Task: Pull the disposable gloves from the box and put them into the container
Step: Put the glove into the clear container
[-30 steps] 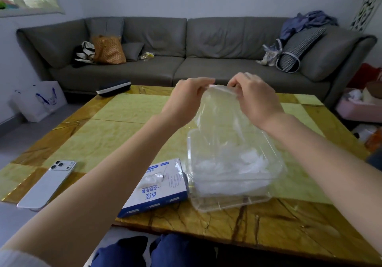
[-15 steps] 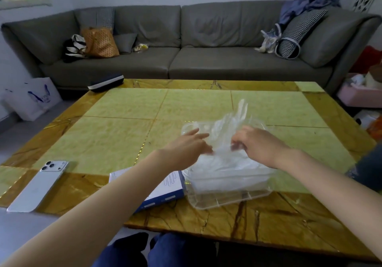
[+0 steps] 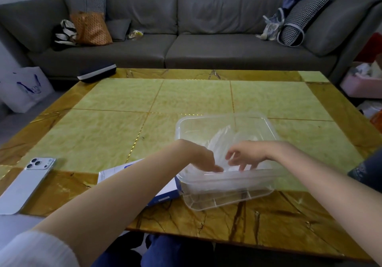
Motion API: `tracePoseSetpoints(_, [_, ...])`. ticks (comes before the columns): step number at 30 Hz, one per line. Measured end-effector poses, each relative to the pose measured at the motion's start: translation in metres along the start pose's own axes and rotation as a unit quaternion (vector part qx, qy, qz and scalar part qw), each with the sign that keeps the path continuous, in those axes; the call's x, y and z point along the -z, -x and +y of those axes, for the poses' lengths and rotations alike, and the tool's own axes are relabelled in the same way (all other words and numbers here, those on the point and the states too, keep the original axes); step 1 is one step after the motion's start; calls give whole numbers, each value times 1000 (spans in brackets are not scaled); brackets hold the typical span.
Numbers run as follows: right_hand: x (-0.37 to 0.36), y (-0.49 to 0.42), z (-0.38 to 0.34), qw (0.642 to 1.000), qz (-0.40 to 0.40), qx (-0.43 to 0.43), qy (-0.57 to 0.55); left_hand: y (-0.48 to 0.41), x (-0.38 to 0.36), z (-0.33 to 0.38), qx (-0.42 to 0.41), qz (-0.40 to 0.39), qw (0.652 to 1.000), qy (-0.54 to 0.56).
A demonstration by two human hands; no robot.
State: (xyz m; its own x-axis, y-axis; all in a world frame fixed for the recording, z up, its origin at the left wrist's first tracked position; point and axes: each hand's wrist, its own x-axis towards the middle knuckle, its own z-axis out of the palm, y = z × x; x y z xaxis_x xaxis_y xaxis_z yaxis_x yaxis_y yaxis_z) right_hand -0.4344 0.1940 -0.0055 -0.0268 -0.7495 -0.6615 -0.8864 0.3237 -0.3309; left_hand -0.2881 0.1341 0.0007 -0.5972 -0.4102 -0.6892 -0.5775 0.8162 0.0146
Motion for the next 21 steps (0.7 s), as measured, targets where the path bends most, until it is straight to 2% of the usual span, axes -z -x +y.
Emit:
tracePoseSetpoints(3, [-5,-8,1,1000,-3,-24,-7,-9,-4,1,20,66,997,-45])
tracePoseSetpoints(7, [-8,-12,2,999,-16,-45,22,-12,-9,2,58,-21,997,-47])
tracePoseSetpoints(14, [-7,-3,3,994,-17,-69,78,-21,-11,1,49,-23,997,-62])
tracePoseSetpoints(17, [-4,5,0,995,24,-70,63,-10,-10,-1,25,52,996,-63])
tracePoseSetpoints(19, [1,12,-2,993,97,-60,26,6,-7,-6,4,153,984,-90])
tracePoseSetpoints(21, [5,18,-9,983,179,-39,9,28,-6,-14,-8,273,955,-119])
